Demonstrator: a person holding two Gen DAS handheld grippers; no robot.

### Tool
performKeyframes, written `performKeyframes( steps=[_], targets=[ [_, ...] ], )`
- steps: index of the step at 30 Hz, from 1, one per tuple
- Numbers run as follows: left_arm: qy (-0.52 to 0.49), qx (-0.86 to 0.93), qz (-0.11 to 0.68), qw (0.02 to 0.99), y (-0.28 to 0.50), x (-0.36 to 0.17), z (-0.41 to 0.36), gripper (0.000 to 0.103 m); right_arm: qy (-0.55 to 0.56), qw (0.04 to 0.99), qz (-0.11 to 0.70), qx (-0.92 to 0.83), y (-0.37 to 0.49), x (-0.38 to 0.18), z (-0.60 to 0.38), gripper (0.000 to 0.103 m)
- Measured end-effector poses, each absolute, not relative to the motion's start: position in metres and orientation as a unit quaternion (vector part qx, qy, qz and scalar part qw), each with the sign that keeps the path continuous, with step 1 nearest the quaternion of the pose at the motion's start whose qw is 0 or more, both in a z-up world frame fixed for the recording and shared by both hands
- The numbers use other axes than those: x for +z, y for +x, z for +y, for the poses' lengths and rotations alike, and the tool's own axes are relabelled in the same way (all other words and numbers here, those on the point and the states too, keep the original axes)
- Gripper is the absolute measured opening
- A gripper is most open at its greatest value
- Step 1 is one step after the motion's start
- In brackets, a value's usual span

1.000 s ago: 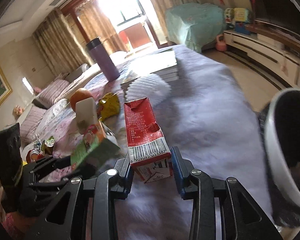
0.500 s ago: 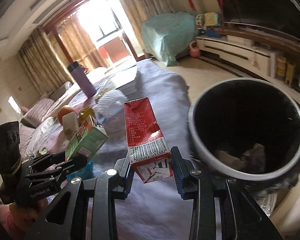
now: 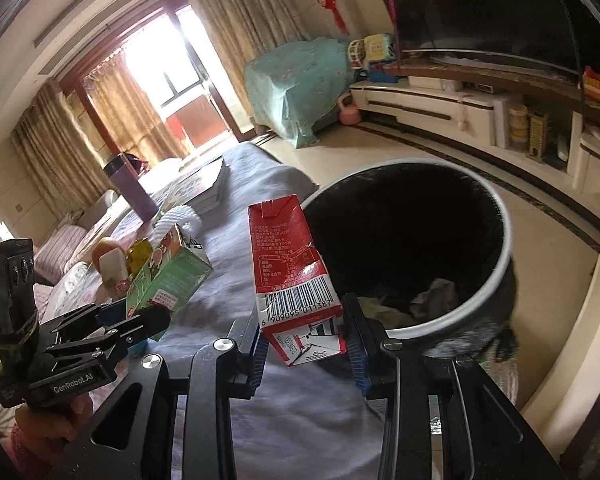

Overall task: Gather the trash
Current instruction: 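Carry the green and red cartons over the trash bin with both tools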

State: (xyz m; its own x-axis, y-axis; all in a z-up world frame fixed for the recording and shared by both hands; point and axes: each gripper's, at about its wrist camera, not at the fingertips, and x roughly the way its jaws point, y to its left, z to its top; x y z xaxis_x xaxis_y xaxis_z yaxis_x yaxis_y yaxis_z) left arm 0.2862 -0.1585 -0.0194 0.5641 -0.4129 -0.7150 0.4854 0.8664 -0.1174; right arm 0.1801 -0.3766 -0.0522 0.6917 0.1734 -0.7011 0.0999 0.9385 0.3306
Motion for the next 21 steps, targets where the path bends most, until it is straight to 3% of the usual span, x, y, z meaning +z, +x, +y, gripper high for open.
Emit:
performKeyframes(
  steps=[21],
  targets=[
    [0.077,-0.281,0.393,0.872,0.307,-0.023,-0.212,0.053,0.180,0.907,0.381,-0.007,0.174,-0.047,-0.413,0.035]
  ],
)
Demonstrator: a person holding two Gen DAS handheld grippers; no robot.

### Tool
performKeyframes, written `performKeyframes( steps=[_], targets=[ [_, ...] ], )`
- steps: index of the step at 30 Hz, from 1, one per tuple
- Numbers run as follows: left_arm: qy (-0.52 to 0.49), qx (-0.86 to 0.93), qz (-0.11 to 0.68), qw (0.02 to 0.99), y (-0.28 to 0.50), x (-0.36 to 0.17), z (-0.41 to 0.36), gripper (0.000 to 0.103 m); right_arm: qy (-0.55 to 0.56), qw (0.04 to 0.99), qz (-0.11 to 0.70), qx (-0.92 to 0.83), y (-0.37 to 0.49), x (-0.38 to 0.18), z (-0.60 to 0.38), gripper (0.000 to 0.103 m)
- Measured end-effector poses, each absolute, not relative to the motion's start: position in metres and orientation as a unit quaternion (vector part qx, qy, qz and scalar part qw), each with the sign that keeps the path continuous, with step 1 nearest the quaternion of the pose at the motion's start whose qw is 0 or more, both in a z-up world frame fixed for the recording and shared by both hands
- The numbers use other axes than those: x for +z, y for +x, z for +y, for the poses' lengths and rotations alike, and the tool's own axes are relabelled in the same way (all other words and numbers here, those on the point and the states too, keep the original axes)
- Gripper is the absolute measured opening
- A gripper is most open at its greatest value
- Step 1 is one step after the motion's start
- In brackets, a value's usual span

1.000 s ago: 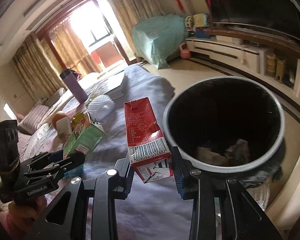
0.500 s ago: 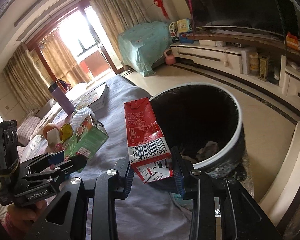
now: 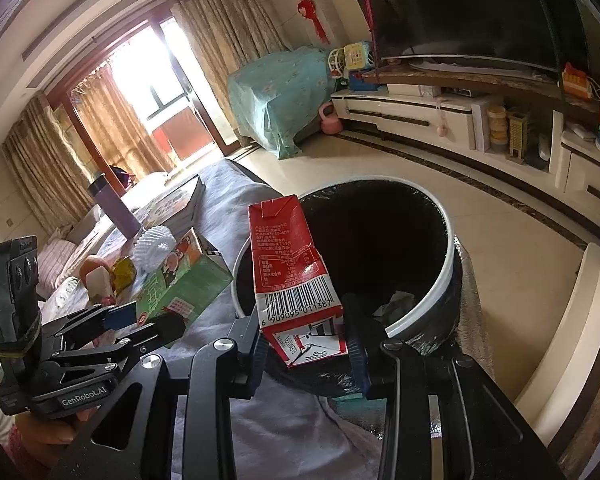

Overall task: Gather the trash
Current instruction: 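Carry the green and red cartons over the trash bin with both tools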

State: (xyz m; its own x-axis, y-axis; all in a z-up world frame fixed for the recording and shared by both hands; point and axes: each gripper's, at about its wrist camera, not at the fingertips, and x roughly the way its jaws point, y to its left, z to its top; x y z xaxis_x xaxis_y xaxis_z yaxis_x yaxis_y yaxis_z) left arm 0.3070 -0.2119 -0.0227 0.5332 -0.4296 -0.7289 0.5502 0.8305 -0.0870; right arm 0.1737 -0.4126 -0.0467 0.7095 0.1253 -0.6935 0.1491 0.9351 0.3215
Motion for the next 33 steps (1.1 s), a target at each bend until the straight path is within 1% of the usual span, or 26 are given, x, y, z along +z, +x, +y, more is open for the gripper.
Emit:
performKeyframes(
  steps=[33],
  targets=[
    [0.112,-0.287,0.397,0.864,0.348,-0.028,-0.268,0.053,0.165,0.901,0.401,-0.036,0.198,-0.052,-0.439,0.035]
  ],
)
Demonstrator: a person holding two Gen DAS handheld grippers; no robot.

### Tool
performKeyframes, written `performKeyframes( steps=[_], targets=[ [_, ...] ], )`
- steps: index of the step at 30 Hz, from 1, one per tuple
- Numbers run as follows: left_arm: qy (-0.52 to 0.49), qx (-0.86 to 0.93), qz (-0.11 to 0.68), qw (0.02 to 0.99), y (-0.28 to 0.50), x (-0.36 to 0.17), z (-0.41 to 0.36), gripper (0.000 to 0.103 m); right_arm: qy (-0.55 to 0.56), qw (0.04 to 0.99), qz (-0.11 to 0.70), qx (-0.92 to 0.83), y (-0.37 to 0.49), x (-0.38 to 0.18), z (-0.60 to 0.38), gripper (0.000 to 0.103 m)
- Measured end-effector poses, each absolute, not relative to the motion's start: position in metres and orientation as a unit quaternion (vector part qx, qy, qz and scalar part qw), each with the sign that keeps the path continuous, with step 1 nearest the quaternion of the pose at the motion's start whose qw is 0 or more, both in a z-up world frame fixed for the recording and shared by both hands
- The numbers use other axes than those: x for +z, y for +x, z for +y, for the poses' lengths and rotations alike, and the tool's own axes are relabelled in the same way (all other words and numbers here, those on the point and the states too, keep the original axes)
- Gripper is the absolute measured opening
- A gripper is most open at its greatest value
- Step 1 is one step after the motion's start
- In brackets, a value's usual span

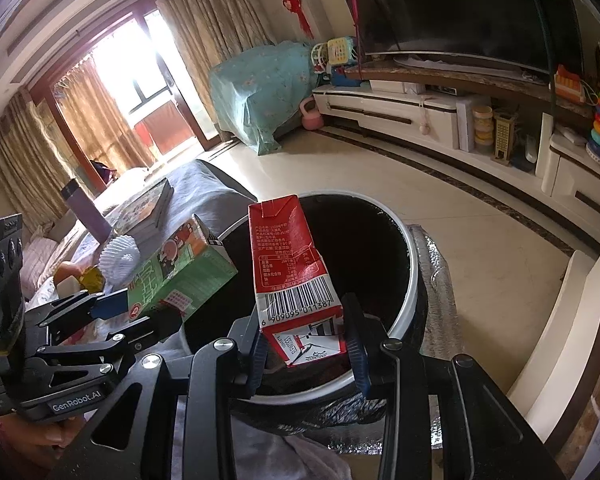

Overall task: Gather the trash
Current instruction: 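Carry the green and red cartons over the trash bin with both tools, then open both tools to drop the cartons into the bin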

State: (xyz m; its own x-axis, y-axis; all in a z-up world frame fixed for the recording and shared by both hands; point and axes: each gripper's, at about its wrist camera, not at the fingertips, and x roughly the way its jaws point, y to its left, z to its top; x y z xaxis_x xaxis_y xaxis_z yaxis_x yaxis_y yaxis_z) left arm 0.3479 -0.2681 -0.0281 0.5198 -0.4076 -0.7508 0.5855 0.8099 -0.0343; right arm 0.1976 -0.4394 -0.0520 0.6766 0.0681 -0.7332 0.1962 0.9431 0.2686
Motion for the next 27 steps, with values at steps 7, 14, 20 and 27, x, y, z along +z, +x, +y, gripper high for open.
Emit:
performKeyframes(
  steps=[7,14,20,27],
  targets=[
    [0.119,-0.288,0.402,0.861,0.358,-0.033,-0.278,0.053,0.163,0.895,0.413,-0.039,0.207,-0.056,-0.444,0.035],
    [0.121,-0.286,0.411,0.857,0.369,-0.036,-0.288,0.053,0.159,0.892,0.420,-0.044,0.213,-0.058,-0.448,0.035],
    [0.119,-0.277,0.424,0.854,0.374,-0.039,-0.292,0.063,0.155,0.890,0.425,-0.049,0.220,-0.060,-0.451,0.039],
    [0.092,-0.269,0.425,0.860,0.366,-0.038,-0.274,0.070,0.166,0.898,0.406,-0.047,0.211,-0.051,-0.449,0.059]
  ],
)
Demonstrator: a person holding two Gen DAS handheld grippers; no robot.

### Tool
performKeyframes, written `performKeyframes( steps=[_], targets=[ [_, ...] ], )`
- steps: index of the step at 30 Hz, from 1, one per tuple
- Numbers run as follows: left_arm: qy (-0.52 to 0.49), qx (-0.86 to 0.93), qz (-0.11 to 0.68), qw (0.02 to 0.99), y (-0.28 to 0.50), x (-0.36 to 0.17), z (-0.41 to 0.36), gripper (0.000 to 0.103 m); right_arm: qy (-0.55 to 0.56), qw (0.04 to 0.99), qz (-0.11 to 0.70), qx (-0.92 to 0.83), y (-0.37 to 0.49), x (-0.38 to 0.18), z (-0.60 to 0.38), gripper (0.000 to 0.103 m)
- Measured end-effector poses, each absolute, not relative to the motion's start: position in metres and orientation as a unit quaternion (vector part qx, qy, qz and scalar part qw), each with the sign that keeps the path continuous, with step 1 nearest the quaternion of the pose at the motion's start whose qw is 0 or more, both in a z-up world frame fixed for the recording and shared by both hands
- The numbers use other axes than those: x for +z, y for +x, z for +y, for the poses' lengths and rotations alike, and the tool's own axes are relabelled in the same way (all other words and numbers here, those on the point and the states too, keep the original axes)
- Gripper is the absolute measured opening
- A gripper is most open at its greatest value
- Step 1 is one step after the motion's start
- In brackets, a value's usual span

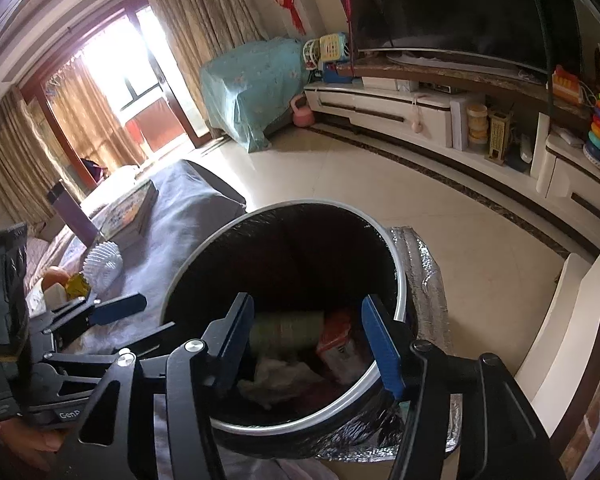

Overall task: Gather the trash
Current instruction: 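Open both tools to drop the cartons into the bin, then move both open tools back over the table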

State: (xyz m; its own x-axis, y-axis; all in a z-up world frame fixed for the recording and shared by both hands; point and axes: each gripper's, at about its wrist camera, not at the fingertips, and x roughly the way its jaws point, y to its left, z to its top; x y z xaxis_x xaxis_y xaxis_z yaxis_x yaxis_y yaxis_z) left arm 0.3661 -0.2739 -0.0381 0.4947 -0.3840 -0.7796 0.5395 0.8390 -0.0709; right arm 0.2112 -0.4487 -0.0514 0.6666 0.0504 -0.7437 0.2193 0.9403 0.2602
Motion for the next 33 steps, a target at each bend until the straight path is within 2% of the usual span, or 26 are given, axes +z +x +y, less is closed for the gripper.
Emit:
performKeyframes(
  steps=[1,3,9,24,33],
  targets=[
    [0.086,-0.266,0.424,0.861,0.363,-0.038,-0.268,0.070,0.169,0.898,0.403,-0.046,0.210,-0.051,-0.448,0.060],
    [0.074,-0.262,0.422,0.865,0.355,-0.037,-0.256,0.070,0.174,0.900,0.397,-0.042,0.207,-0.048,-0.444,0.069],
    [0.036,-0.240,0.424,0.873,0.333,-0.038,-0.210,0.072,0.181,0.904,0.388,-0.017,0.201,-0.045,-0.420,0.077],
    [-0.040,-0.158,0.422,0.892,0.279,-0.032,-0.087,0.072,0.179,0.894,0.406,0.060,0.195,-0.055,-0.330,0.079],
    [-0.061,-0.122,0.427,0.894,0.249,-0.034,-0.042,0.072,0.162,0.885,0.424,0.103,0.195,-0.066,-0.279,0.079]
  ],
)
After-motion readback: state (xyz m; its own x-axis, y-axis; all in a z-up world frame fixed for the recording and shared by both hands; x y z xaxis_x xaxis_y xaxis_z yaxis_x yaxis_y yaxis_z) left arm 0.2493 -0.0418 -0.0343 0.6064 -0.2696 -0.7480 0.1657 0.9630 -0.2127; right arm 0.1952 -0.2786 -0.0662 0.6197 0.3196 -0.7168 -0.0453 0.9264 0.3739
